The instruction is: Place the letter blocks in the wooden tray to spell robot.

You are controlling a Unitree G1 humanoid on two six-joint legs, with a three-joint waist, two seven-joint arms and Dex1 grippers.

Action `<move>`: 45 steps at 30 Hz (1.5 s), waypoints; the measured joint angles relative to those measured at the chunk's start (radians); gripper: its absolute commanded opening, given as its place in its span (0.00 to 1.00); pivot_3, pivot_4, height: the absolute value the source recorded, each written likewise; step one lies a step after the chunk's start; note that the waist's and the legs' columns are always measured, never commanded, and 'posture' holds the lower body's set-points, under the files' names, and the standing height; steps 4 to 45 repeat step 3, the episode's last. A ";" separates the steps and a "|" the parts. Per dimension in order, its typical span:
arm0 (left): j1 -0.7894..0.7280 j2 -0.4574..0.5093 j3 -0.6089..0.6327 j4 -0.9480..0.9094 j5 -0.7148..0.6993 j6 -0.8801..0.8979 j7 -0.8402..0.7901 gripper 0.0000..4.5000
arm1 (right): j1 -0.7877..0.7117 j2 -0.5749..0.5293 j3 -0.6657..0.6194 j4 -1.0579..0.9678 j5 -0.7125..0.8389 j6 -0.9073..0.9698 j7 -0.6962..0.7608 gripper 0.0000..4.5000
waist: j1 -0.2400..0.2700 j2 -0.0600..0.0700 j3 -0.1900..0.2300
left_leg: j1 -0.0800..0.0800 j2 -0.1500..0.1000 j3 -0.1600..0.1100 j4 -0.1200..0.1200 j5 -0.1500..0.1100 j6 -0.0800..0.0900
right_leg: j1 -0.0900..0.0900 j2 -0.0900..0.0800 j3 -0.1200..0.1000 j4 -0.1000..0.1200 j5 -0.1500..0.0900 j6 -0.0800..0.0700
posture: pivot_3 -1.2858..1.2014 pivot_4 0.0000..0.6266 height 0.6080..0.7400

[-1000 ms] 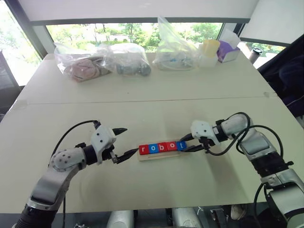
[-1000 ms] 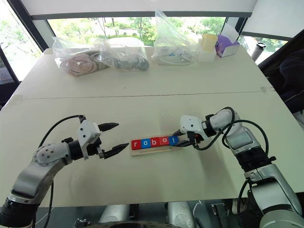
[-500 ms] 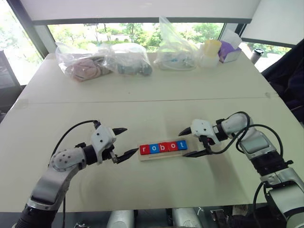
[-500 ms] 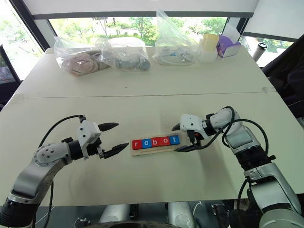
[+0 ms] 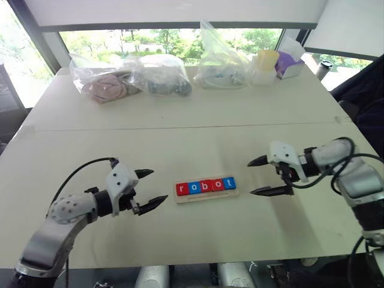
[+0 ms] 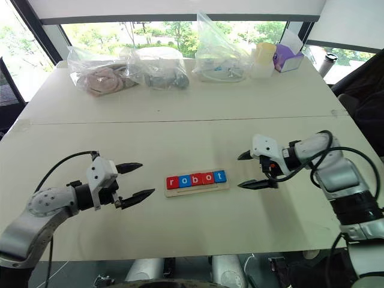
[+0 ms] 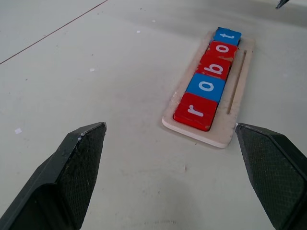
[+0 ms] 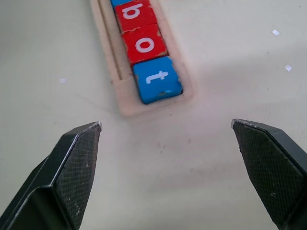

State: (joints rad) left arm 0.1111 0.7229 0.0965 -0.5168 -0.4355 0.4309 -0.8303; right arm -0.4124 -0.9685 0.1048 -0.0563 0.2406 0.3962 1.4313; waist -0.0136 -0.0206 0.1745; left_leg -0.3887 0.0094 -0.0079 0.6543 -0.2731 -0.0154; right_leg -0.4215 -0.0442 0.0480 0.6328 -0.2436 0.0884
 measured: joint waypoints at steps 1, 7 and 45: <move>0.005 0.013 0.011 -0.006 -0.012 0.005 -0.006 1.00 | 0.014 -0.020 -0.014 -0.026 0.016 0.019 0.003 1.00 | 0.000 0.000 0.000 | 0.000 0.000 0.000 0.000 0.000 0.000 | 0.000 0.000 0.000 0.000 0.000 0.000 | 0.52 0.24 1.00; 0.025 0.039 0.039 -0.018 -0.033 0.021 -0.024 1.00 | 0.039 -0.049 -0.041 -0.072 0.042 0.047 0.009 1.00 | 0.000 0.000 0.000 | 0.000 0.000 0.001 0.000 0.000 0.000 | 0.000 0.000 0.000 0.000 0.000 0.000 | 0.52 0.24 1.00; 0.025 0.039 0.039 -0.018 -0.033 0.021 -0.024 1.00 | 0.039 -0.049 -0.041 -0.072 0.042 0.047 0.009 1.00 | 0.000 0.000 0.000 | 0.000 0.000 0.001 0.000 0.000 0.000 | 0.000 0.000 0.000 0.000 0.000 0.000 | 0.52 0.24 1.00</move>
